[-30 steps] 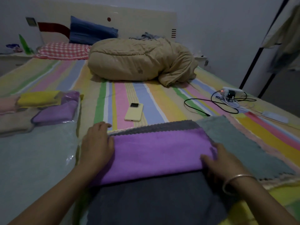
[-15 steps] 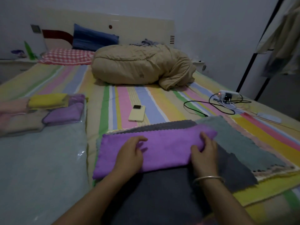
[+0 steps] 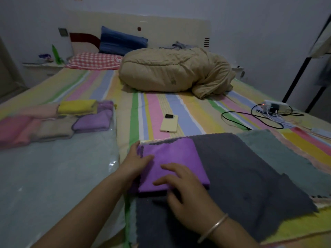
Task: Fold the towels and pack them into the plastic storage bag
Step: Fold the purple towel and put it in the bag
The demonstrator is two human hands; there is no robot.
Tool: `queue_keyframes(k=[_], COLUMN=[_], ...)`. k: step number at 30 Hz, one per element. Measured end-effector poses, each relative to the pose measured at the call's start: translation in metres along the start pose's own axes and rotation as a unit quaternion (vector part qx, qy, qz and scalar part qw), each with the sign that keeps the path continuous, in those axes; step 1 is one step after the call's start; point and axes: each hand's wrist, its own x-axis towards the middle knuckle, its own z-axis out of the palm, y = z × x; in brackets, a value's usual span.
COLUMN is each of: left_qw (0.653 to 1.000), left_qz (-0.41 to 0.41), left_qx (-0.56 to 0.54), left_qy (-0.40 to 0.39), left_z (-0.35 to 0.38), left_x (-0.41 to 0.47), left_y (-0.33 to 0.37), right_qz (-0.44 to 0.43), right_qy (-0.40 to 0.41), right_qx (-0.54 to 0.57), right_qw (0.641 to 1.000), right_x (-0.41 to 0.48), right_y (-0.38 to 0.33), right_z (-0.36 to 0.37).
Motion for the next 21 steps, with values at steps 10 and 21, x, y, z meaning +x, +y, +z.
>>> queue_keyframes(k=[10, 21], left_qw=[0.956, 0.849], left_qz=[0.151, 0.248], left_qx=[0.247, 0.454], left_qy=[0.049, 0.105], left_z=[-0.021, 0.001], left_x=[0.012, -0.009], left_y=[-0.004, 0.003], right_qz=[0.111, 0.424], right_qy=[0.064, 0.054], right_qx=[-0.042, 0.171], right_qw=[0.991, 0.888], right_x=[-0.001, 0.036], right_y=[0.043, 0.048], right_z=[-0.011, -0.012])
